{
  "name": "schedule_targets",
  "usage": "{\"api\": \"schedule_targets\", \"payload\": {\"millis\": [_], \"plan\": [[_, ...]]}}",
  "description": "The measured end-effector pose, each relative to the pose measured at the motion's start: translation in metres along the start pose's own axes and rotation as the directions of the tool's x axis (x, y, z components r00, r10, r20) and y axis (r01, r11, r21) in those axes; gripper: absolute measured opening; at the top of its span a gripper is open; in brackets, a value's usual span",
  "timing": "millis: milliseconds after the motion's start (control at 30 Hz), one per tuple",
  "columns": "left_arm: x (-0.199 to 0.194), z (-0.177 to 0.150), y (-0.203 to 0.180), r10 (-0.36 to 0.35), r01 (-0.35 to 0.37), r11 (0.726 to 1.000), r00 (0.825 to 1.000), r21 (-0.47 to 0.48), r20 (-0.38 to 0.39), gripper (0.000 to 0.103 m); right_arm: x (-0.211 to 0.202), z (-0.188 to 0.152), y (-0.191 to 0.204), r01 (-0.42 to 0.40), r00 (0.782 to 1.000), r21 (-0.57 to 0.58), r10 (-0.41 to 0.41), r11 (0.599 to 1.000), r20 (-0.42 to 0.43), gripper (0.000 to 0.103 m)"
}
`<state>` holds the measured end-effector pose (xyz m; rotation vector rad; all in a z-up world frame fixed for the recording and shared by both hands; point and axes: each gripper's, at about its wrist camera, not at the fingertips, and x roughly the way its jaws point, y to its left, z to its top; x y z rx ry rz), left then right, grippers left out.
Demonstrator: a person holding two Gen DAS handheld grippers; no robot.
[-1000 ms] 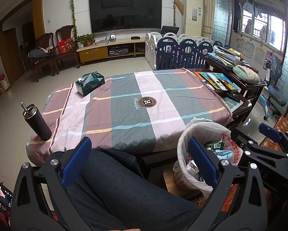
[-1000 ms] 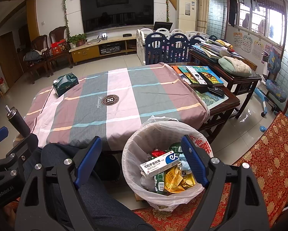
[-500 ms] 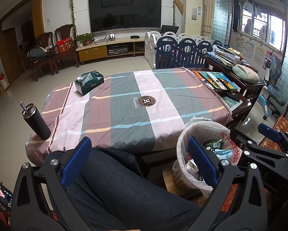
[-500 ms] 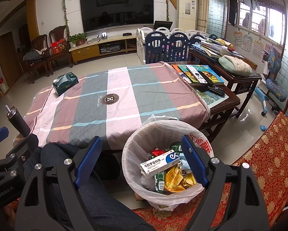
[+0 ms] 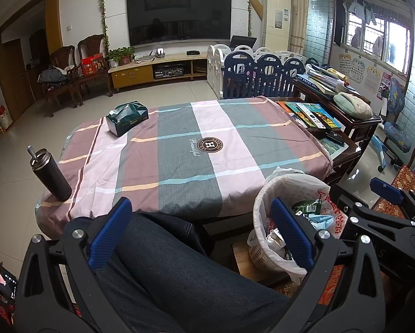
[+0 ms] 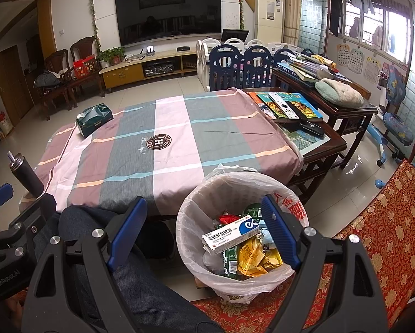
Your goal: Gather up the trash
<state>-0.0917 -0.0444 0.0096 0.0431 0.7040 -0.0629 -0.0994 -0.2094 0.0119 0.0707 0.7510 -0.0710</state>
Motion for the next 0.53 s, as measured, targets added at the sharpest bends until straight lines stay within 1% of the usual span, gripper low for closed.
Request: {"api": "schedule_targets", "payload": {"millis": [533], "plan": [[0.002, 0.0005, -0.0023, 0.0, -0.001, 1.0, 1.0, -0.011, -0.015, 0.1, 0.0011, -0.0033, -0.0003, -0.002, 1.0, 0.003, 0.002, 1.0, 0.0, 0.083]]}}
